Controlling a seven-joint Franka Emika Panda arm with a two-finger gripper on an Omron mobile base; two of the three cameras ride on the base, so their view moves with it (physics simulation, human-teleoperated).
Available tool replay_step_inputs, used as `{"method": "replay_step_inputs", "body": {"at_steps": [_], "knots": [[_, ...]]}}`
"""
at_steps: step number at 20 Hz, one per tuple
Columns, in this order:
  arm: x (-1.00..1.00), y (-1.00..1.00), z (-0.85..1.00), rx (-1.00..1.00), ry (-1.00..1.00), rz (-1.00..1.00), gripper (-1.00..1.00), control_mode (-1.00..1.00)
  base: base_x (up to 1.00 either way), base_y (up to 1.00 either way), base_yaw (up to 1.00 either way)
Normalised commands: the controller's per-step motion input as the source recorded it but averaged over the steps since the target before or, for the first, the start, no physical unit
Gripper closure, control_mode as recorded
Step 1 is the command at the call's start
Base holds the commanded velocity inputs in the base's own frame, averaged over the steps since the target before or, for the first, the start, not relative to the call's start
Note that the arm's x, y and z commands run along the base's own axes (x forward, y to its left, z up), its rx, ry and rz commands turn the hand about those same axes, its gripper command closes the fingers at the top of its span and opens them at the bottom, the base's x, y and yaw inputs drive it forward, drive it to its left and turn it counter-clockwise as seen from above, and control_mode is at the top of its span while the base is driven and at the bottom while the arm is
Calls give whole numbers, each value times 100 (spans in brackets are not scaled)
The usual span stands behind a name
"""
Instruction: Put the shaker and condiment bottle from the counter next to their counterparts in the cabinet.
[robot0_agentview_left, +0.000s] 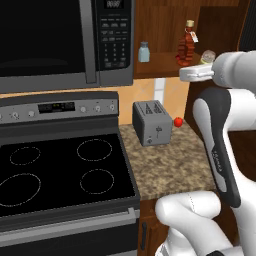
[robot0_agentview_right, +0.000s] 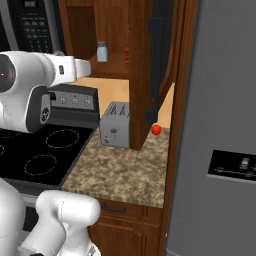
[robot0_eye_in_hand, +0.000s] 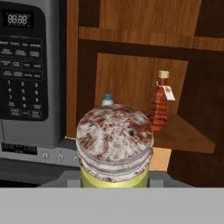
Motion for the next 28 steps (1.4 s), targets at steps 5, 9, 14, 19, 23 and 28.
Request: {"method": "replay_step_inputs", "body": {"at_steps": [5,9,14,19,23,28], "knots": [[17,0,0,-5,4,3,100,-100,0,0,0],[14,0,-4,-3,5,3,100,-100,0,0,0],[11,1,-8,-1,1,0,100,-100,0,0,0],[29,3,-16,-5,0,0,100,-100,0,0,0],[44,3,-4,-4,0,0,100,-100,0,0,0],[46,0,0,0,1,0,100,-100,0,0,0]]}}
